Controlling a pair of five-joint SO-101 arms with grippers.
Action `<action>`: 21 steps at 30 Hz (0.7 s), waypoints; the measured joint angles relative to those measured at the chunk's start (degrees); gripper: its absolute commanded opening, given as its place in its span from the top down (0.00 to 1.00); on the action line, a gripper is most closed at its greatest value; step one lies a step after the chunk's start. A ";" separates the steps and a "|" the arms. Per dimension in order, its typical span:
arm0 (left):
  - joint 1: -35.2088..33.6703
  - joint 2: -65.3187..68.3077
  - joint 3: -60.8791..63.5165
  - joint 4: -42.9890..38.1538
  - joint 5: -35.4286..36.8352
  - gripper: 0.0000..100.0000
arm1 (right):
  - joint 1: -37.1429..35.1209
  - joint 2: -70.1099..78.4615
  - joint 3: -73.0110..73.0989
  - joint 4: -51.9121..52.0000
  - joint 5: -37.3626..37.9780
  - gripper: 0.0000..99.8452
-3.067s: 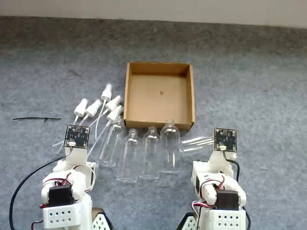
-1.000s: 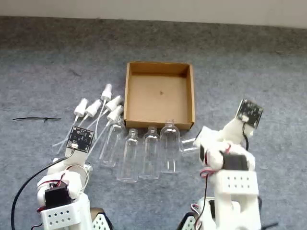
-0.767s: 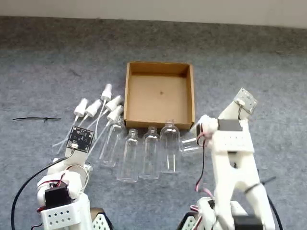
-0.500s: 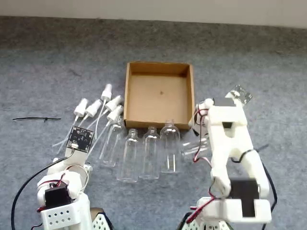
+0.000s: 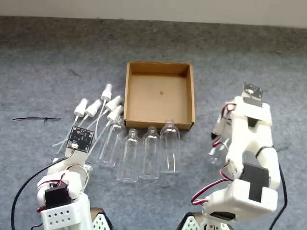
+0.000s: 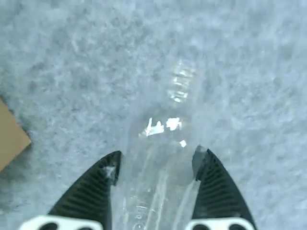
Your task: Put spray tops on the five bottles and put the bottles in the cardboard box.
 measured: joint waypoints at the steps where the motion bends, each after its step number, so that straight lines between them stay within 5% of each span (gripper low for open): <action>1: 0.00 0.00 0.00 0.00 0.00 0.83 | 1.58 0.00 0.00 -0.88 5.36 0.94; 9: 0.00 0.00 0.00 0.00 0.00 0.83 | 11.25 0.00 -0.35 -2.37 37.01 0.93; 21: 0.00 0.00 0.00 0.00 0.00 0.83 | 16.09 0.00 -0.35 -0.79 50.55 0.66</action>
